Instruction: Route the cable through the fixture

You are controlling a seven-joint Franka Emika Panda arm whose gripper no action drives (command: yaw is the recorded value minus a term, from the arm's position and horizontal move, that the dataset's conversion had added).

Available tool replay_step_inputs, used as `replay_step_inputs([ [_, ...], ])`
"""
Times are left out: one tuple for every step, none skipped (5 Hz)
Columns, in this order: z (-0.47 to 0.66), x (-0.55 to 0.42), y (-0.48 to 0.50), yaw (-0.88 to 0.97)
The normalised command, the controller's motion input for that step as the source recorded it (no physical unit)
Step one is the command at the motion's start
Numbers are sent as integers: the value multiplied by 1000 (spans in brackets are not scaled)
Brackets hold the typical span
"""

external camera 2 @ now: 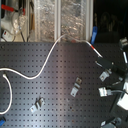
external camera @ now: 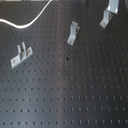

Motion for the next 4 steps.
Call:
replay_step_inputs([
  [0, -40, 22, 0],
  [8, -440, 442, 0],
  [-85, -605, 579, 143],
  [-57, -514, 582, 143],
])
